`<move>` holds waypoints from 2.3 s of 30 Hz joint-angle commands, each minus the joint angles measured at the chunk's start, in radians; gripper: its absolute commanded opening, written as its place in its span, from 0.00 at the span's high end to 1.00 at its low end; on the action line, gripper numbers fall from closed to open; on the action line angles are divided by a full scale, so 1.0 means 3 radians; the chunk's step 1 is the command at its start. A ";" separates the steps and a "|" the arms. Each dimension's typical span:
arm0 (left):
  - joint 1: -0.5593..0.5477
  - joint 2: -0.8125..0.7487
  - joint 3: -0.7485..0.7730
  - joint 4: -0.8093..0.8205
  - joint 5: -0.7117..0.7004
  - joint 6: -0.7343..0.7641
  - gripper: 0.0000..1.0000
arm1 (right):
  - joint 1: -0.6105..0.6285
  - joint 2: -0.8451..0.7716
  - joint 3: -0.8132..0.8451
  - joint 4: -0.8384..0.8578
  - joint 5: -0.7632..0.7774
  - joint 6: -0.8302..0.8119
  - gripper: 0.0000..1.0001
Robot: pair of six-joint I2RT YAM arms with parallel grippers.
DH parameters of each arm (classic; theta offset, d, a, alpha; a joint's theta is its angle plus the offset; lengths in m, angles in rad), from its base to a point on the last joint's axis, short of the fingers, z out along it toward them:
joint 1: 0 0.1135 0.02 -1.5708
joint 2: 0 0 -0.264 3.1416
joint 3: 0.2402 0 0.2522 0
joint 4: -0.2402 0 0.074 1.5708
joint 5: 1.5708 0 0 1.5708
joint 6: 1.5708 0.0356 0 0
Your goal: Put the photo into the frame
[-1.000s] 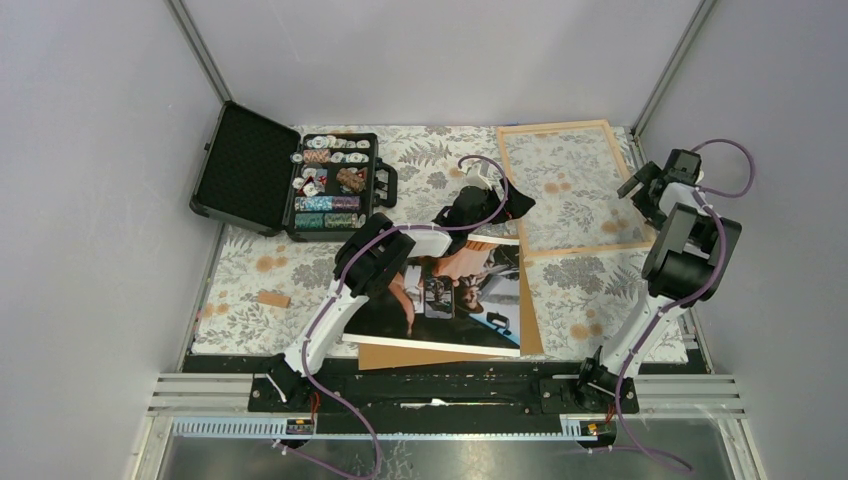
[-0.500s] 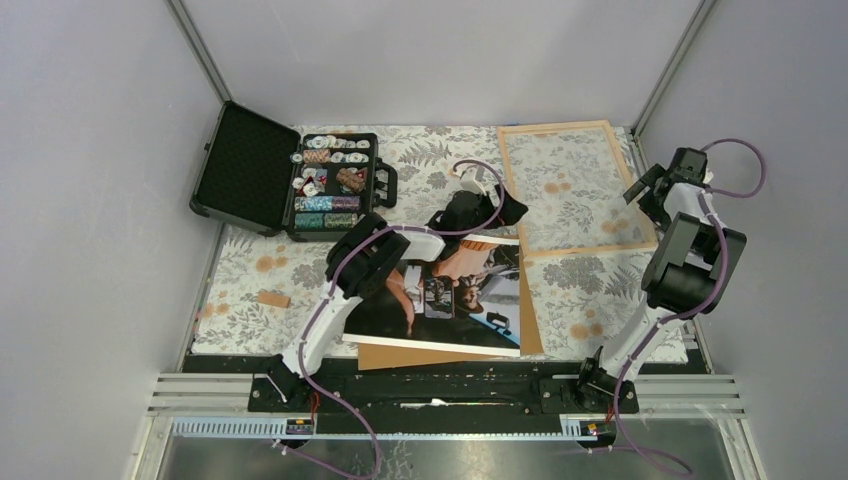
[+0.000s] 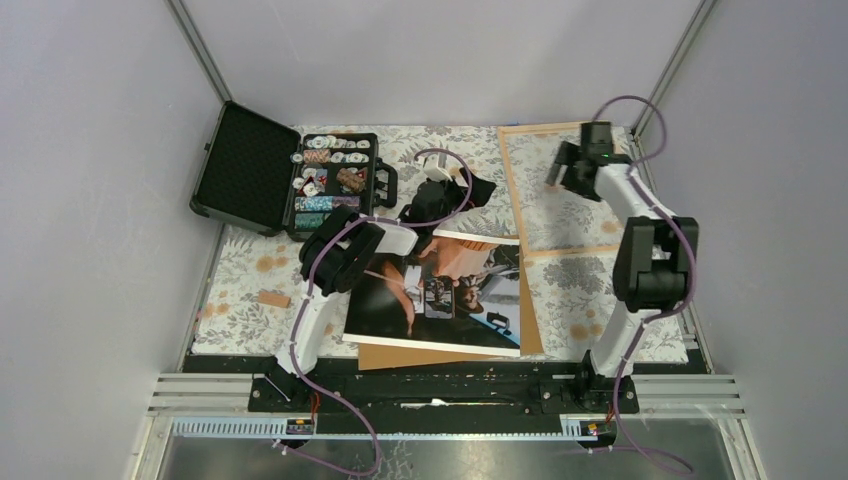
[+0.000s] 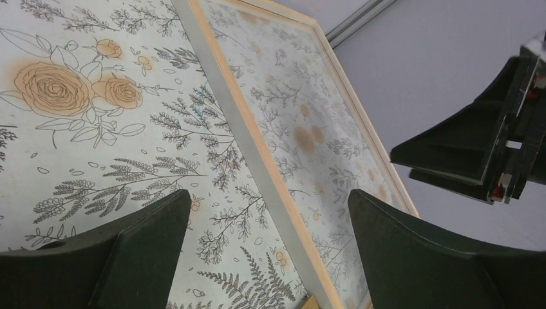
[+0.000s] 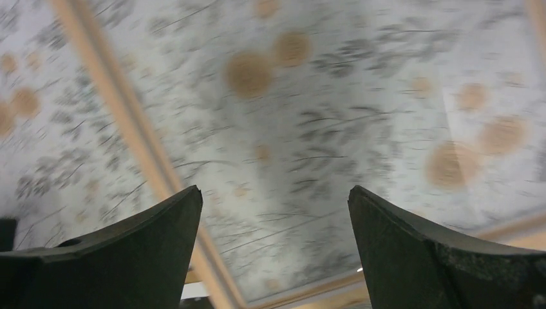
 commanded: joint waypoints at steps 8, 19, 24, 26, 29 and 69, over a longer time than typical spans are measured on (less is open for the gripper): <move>0.0027 -0.0013 0.0102 0.0151 -0.0158 -0.0365 0.06 | 0.0811 0.0462 0.0323 -0.0195 -0.0024 -0.0243 0.26; 0.0144 0.0112 0.0085 0.0170 -0.0092 -0.0649 0.08 | 0.1044 0.0630 0.0300 -0.0217 0.0095 -0.0405 0.52; 0.0161 0.0242 0.0171 0.0194 -0.0035 -0.0800 0.08 | 0.1125 0.0748 0.0373 -0.0278 0.0163 -0.0452 0.50; 0.0162 0.0321 0.0236 0.0178 0.0082 -0.0865 0.08 | 0.1139 0.0800 0.0410 -0.0314 0.0214 -0.0456 0.52; 0.0162 0.0390 0.0294 0.0170 0.0125 -0.0957 0.08 | 0.1154 0.0838 0.0439 -0.0332 0.0230 -0.0464 0.59; -0.0008 0.1239 0.1205 0.0434 0.0570 -0.1805 0.05 | 0.0884 0.0064 0.0258 -0.0080 0.0330 -0.0698 1.00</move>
